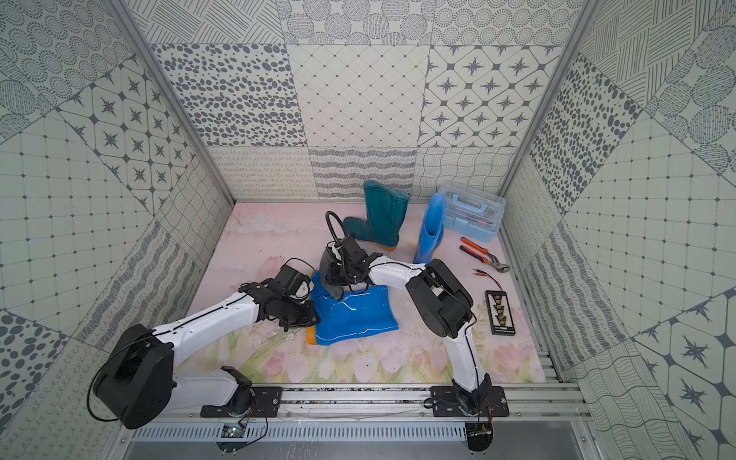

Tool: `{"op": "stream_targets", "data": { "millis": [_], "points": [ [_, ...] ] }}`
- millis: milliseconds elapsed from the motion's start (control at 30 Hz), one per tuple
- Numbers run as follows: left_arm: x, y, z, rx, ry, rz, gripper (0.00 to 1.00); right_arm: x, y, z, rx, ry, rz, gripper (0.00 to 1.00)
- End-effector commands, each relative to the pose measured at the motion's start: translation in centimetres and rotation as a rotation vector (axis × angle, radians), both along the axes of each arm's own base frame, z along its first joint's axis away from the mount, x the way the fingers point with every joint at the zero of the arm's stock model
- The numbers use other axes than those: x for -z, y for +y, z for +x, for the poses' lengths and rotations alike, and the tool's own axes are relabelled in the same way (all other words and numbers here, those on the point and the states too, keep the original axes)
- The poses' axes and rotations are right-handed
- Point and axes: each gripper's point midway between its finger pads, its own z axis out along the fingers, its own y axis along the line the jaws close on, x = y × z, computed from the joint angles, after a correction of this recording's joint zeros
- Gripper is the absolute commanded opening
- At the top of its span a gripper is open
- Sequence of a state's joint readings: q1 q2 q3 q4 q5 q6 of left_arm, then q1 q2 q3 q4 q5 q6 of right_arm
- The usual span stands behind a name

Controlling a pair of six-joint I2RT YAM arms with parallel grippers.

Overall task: Wipe the rubber boots with a cloth
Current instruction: Wipe the dirt off the rubber boot.

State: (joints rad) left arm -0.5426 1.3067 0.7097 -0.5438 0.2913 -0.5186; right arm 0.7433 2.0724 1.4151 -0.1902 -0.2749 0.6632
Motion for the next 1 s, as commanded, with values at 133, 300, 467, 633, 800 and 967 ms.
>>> {"op": "stream_targets", "data": {
  "millis": [133,300,467,633,800,967],
  "points": [
    [0.9,0.3,-0.6,-0.028,0.036,0.010,0.00,-4.4,2.1,-4.2,-0.071,-0.092,-0.001,0.06],
    [0.8,0.5,0.0,-0.056,0.026,0.027,0.00,-6.6,7.6,-8.2,-0.152,-0.058,0.131,0.06],
    [-0.1,1.0,0.3,-0.080,-0.006,0.038,0.00,-3.9,6.2,-8.7,-0.100,0.051,0.144,0.05],
    [-0.1,1.4,0.1,-0.108,-0.015,0.040,0.00,0.4,-1.7,-7.9,0.033,0.127,0.035,0.05],
    [0.0,1.5,0.0,-0.122,-0.015,0.040,0.00,0.2,-9.2,-6.6,0.153,0.086,-0.071,0.05],
    [0.1,1.2,0.3,-0.138,-0.018,0.017,0.00,-2.8,-7.6,-6.9,0.133,0.024,-0.030,0.05]
  ]
}}
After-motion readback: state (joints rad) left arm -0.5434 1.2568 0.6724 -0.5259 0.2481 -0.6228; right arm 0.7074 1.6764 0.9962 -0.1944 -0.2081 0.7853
